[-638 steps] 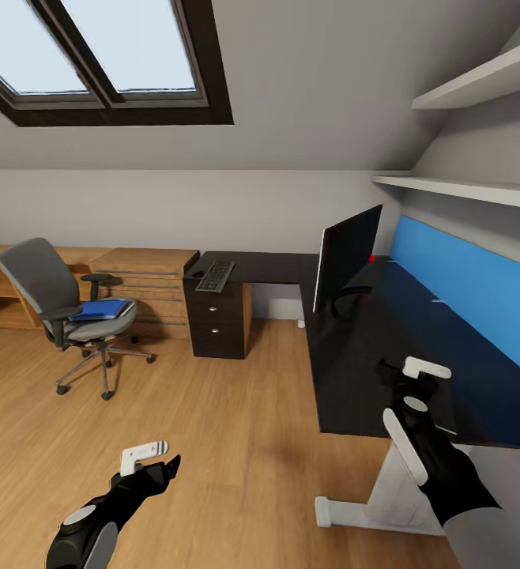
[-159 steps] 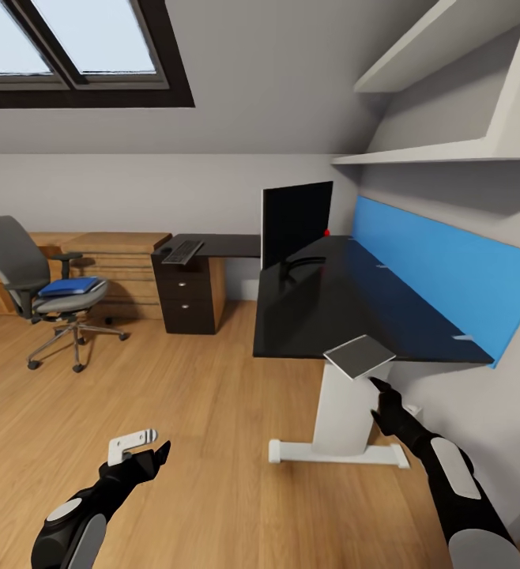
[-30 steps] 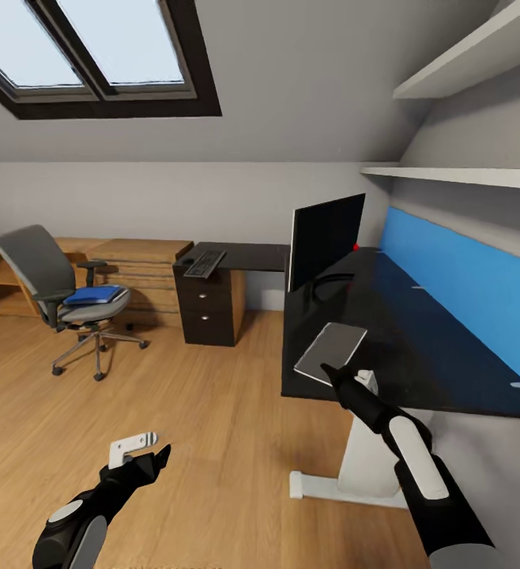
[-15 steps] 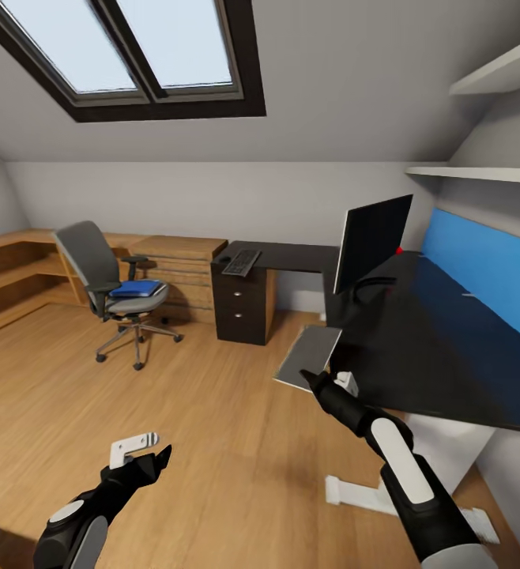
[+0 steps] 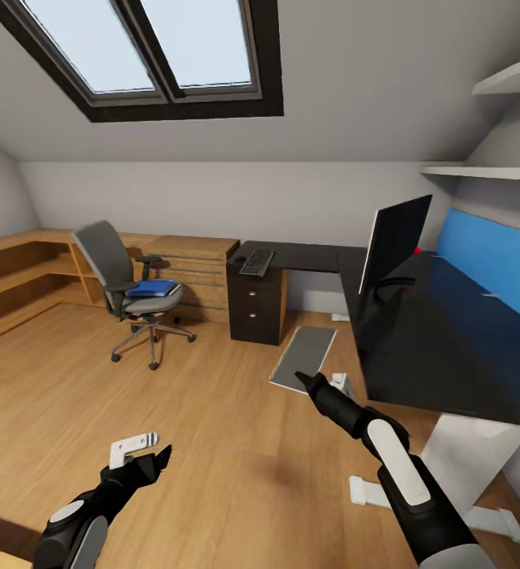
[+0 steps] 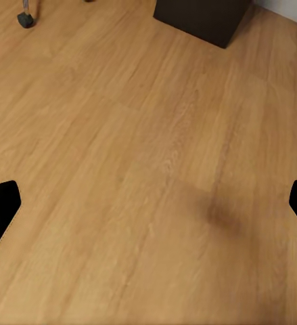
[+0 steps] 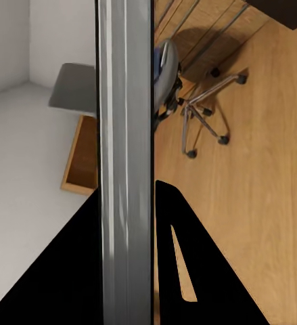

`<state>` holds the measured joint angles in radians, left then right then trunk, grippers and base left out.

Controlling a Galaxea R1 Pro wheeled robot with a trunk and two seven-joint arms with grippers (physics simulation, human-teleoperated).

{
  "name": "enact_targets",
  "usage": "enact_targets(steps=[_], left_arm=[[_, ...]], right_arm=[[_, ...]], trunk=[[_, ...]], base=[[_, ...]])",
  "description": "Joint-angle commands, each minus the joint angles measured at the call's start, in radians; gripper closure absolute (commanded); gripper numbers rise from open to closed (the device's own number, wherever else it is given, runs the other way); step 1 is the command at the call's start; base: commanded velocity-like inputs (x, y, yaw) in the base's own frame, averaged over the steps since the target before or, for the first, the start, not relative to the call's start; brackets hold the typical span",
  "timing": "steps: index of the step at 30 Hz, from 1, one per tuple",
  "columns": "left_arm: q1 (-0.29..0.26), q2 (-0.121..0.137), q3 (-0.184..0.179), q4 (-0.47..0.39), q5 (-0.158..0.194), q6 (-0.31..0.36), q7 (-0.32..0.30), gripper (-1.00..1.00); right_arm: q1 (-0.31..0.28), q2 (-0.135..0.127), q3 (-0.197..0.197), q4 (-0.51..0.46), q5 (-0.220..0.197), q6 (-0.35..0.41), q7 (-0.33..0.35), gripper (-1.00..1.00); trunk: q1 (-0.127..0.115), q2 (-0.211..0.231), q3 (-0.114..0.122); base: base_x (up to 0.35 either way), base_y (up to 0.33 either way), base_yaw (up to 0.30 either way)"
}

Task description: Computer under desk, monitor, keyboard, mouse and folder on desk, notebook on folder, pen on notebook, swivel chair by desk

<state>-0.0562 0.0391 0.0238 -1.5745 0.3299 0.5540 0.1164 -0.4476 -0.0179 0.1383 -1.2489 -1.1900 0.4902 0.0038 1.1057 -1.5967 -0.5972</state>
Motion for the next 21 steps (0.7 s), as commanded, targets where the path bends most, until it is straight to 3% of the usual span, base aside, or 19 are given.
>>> enact_targets(steps=[1,9,21], left_arm=[[-0.001,0.000,-0.001,0.000,0.011,0.004,0.008,-1.00],[-0.001,0.001,-0.002,0.008,0.011,0.004,0.008,-1.00],[-0.001,0.001,-0.002,0.010,0.011,0.004,0.008,-1.00]], right_arm=[[0.000,0.000,0.001,-0.001,-0.006,0.002,0.008,1.00],[0.000,-0.001,0.000,-0.001,-0.004,0.002,0.064,1.00],[0.000,-0.003,0.001,-0.001,0.006,0.001,0.062,1.00]], trunk=[[0.000,-0.001,-0.001],[0.000,-0.001,-0.001],[0.000,-0.001,-0.001]], base=[[0.099,0.262,0.000],[0.244,0.182,0.000],[0.329,0.014,0.000]])
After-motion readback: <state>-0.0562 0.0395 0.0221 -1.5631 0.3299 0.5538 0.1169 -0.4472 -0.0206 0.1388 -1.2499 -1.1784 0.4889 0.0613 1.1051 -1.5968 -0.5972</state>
